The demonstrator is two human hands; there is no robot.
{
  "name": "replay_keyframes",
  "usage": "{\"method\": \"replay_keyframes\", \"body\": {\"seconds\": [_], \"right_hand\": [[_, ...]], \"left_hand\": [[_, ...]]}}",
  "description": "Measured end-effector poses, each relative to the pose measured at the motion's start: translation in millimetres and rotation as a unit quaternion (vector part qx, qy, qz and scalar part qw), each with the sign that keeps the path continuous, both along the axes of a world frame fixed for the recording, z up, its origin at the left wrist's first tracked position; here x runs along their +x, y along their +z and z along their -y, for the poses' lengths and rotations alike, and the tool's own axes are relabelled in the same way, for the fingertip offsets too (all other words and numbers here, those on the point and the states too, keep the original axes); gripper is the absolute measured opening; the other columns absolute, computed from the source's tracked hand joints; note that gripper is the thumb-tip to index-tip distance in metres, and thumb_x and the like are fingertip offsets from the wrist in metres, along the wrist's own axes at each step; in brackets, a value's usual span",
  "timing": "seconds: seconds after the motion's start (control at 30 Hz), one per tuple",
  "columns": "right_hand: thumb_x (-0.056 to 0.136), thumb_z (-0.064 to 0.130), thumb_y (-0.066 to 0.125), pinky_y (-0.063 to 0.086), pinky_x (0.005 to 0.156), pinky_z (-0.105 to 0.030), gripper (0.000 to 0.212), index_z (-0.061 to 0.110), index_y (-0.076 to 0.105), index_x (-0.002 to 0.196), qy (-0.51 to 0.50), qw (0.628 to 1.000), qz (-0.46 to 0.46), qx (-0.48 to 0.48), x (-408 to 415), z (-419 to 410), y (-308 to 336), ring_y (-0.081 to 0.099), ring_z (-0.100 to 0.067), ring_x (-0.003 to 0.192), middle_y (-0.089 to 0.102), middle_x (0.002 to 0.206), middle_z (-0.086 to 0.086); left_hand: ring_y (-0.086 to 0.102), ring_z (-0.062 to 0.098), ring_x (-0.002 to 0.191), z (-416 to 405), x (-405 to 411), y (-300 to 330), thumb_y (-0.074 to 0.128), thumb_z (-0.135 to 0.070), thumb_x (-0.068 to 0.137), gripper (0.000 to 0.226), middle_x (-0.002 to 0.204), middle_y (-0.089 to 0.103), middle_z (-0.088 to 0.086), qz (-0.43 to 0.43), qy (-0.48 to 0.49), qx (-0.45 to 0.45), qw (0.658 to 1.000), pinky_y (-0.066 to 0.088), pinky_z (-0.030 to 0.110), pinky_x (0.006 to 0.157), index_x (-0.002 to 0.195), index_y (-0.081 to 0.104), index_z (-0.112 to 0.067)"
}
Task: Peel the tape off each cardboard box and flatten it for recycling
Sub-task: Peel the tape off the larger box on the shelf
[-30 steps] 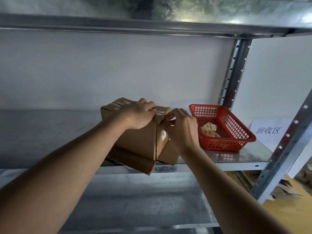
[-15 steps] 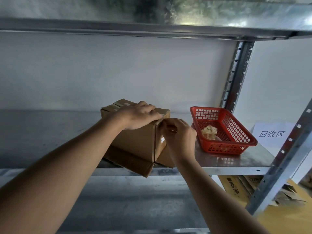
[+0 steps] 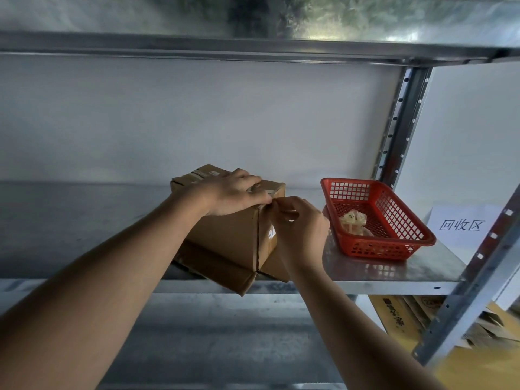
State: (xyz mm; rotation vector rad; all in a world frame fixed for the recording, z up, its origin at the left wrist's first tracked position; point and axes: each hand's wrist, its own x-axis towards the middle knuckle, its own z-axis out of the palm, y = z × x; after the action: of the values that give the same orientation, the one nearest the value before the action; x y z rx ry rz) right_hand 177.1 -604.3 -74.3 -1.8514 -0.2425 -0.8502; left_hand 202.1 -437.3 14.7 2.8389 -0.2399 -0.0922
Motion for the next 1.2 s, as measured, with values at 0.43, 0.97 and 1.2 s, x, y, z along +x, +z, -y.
{"method": "replay_keyframes", "body": {"seconds": [0.43,0.97,1.2], "right_hand": [[0.085,0.017,0.080,0.053,0.056,-0.021,0.009,0.014,0.071,0.087,0.001,0.987,0.084,-0.134,7.8,19.9,9.7,0.069,-0.010,0.065,0.073,0.092,0.004],[0.090,0.023,0.081,0.057,0.064,-0.015,0.016,0.037,0.072,0.090,0.087,0.996,-0.017,0.010,-0.9,12.6,3.5,0.070,0.007,0.075,0.069,0.077,0.029],[0.090,0.023,0.078,0.059,0.069,-0.031,0.005,0.025,0.076,0.086,0.043,0.999,-0.011,-0.009,0.1,4.0,5.1,0.069,-0.001,0.074,0.073,0.078,0.017]], "left_hand": [[0.019,0.023,0.155,-7.3,3.2,-5.0,0.028,-0.093,0.074,0.101,0.168,0.016,-0.020,0.021,-0.015,0.011,1.000,0.028,0.046,0.109,0.161,0.023,-0.043],[0.019,0.022,0.156,-3.6,2.9,-4.1,0.020,-0.094,0.064,0.110,0.169,0.011,-0.022,0.017,-0.017,0.021,0.999,0.027,0.042,0.104,0.162,0.023,-0.043],[0.018,0.022,0.156,-3.2,2.1,-4.6,0.020,-0.093,0.066,0.108,0.168,0.015,-0.019,0.025,-0.019,0.027,0.999,0.028,0.045,0.111,0.161,0.023,-0.042]]}}
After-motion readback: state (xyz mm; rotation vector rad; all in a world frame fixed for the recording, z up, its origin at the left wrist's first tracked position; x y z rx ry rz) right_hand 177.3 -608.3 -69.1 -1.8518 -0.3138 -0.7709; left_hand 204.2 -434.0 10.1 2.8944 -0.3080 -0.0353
